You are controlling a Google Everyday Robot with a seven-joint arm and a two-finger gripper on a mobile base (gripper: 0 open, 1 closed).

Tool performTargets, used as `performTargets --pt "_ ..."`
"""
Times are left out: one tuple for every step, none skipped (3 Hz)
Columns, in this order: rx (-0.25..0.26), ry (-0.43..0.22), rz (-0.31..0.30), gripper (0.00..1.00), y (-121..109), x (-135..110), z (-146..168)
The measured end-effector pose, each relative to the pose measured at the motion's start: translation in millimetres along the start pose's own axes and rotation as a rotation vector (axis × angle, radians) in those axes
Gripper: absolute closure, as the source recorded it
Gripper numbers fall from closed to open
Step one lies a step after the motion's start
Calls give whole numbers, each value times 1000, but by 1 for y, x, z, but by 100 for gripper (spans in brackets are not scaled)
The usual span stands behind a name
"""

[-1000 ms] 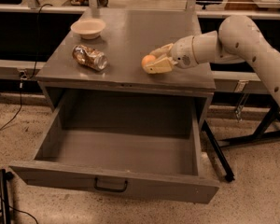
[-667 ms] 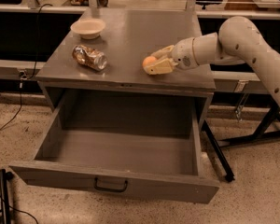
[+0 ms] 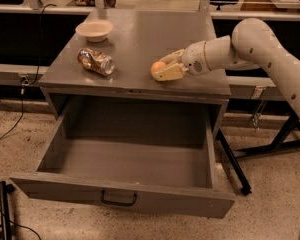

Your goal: Pick orange from top drawer and place on counter

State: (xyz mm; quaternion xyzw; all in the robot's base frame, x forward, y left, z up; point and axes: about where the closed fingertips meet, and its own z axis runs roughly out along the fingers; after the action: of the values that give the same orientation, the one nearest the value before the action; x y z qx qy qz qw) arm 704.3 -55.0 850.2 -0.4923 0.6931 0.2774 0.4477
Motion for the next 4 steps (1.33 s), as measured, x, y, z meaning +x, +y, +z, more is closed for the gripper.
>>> performTargets --pt "-5 0 0 13 1 0 3" --pt "-10 0 0 0 2 0 6" --pt "-10 0 0 0 2 0 6" --pt "13 -17 -39 0 2 -3 -2"
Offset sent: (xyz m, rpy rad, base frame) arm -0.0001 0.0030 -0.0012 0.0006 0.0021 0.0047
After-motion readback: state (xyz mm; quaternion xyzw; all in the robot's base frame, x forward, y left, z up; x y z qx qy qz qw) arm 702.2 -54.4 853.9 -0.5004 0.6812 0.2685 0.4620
